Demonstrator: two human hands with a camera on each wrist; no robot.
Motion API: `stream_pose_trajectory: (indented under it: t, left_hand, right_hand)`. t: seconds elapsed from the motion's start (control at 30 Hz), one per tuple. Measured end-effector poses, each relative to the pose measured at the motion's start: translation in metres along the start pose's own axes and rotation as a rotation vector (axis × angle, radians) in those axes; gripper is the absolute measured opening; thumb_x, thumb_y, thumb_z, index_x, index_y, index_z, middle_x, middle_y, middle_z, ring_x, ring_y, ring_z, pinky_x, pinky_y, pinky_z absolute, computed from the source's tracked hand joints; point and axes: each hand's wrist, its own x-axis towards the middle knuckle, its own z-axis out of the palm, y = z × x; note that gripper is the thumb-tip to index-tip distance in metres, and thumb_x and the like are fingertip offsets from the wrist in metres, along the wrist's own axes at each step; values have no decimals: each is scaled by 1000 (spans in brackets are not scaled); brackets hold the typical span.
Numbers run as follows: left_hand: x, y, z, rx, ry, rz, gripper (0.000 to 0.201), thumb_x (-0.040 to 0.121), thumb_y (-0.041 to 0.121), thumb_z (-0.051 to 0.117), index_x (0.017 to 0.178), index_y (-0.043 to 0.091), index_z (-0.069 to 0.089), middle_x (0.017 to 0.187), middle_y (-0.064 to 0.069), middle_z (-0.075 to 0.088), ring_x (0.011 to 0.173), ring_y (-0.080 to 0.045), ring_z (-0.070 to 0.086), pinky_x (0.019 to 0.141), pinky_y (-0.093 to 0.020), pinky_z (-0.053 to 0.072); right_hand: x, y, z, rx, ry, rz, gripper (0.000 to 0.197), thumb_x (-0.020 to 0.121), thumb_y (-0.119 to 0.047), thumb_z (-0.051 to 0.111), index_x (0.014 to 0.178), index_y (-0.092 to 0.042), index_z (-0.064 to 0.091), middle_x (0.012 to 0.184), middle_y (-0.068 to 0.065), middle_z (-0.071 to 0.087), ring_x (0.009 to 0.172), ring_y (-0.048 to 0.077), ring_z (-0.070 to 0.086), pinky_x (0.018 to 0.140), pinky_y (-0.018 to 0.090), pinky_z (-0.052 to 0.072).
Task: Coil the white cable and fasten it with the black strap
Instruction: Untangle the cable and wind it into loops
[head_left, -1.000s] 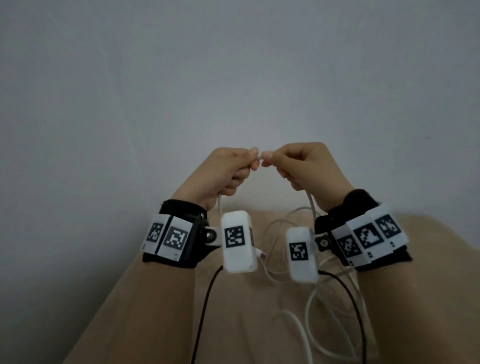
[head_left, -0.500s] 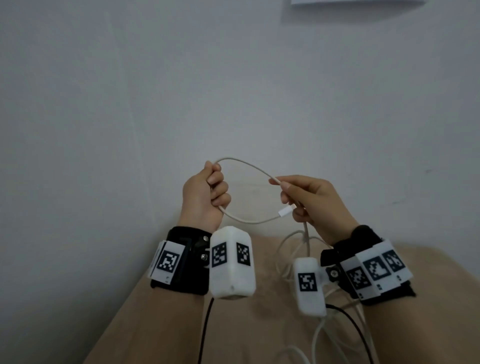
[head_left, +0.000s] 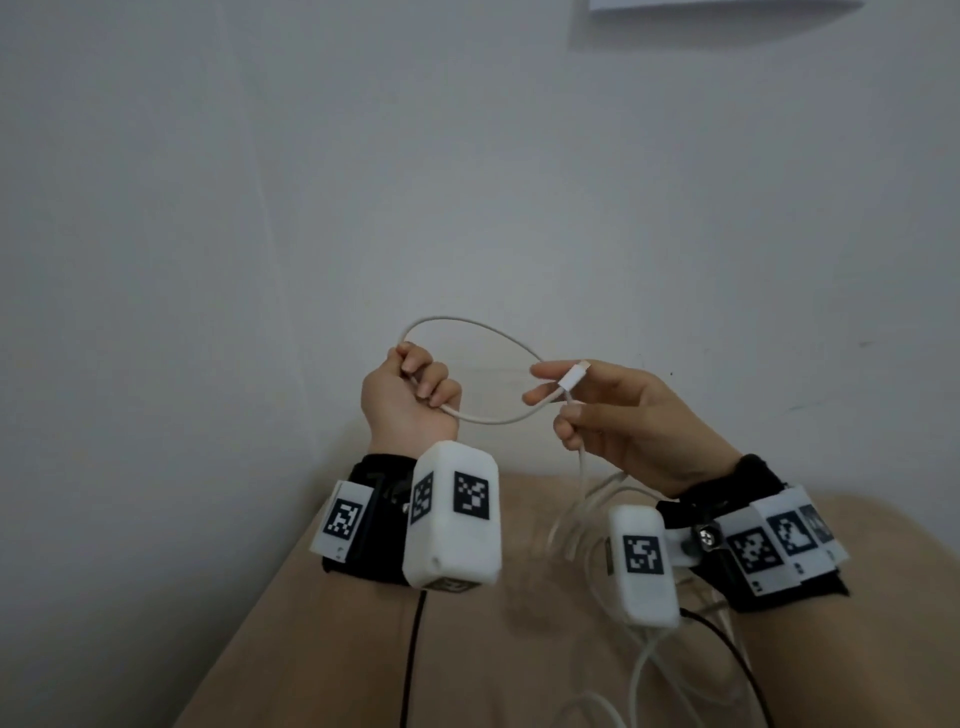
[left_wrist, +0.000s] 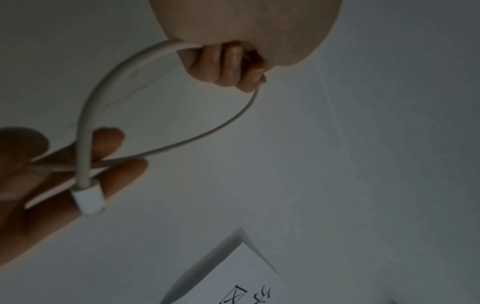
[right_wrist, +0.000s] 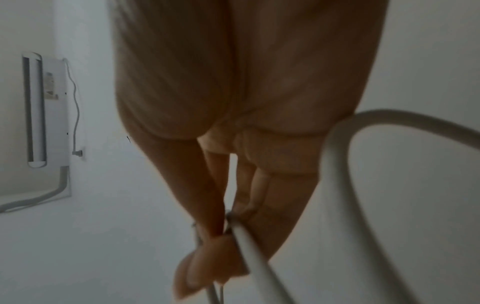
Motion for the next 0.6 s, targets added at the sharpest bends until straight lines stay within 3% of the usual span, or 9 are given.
stream_pose_trajectory:
  t: [0.07, 0.2, 0.37, 0.43, 0.53, 0.6]
  left_hand:
    - [0, -3, 1, 24, 26, 38, 38, 102, 19, 28, 66, 20, 42, 43, 9, 37, 29, -6, 24, 28, -16, 19]
    - [-3, -7, 3, 130, 23, 92, 32, 96, 16, 30, 66, 20, 40, 45, 9, 34, 30, -6, 23, 31, -17, 19]
    - [-10, -5, 12, 513, -111, -3, 28, 92, 18, 34, 66, 15, 44, 45, 8, 31, 32, -6, 21, 35, -17, 17]
    - [-12, -6, 13, 759, -152, 42, 32, 97, 26, 40, 69, 14, 49, 45, 8, 31, 34, -6, 21, 35, -17, 17]
    - [-15, -7, 12, 1039, -207, 137, 35, 99, 31, 47, 72, 10, 57, 47, 8, 30, 38, -6, 22, 38, -17, 21]
    - [-15, -5, 9, 1029, -216, 144, 34, 100, 27, 46, 75, 8, 58, 48, 8, 32, 38, -5, 23, 39, -17, 23]
  right_hand:
    - [1, 2, 4, -9, 8, 15, 35, 77, -1, 57, 112, 1, 63, 95, 14, 70, 64, 14, 59, 63, 23, 51]
    - [5, 1, 7, -54, 168, -13, 23, 80, -11, 60, 100, -3, 68, 86, 9, 72, 54, 10, 55, 56, 20, 49]
    - [1, -4, 1, -175, 314, -58, 24, 90, -20, 58, 112, -20, 69, 80, 5, 69, 43, 13, 38, 45, 22, 40]
    - [1, -6, 2, -217, 328, -53, 26, 92, -23, 57, 115, -25, 68, 79, 5, 69, 43, 13, 38, 45, 23, 40]
    - [2, -6, 2, -226, 331, -35, 26, 95, -25, 54, 119, -27, 65, 77, 6, 69, 43, 14, 40, 45, 23, 41]
    - [2, -5, 0, -227, 338, -9, 26, 98, -22, 49, 119, -22, 64, 75, 5, 69, 42, 13, 41, 45, 24, 41]
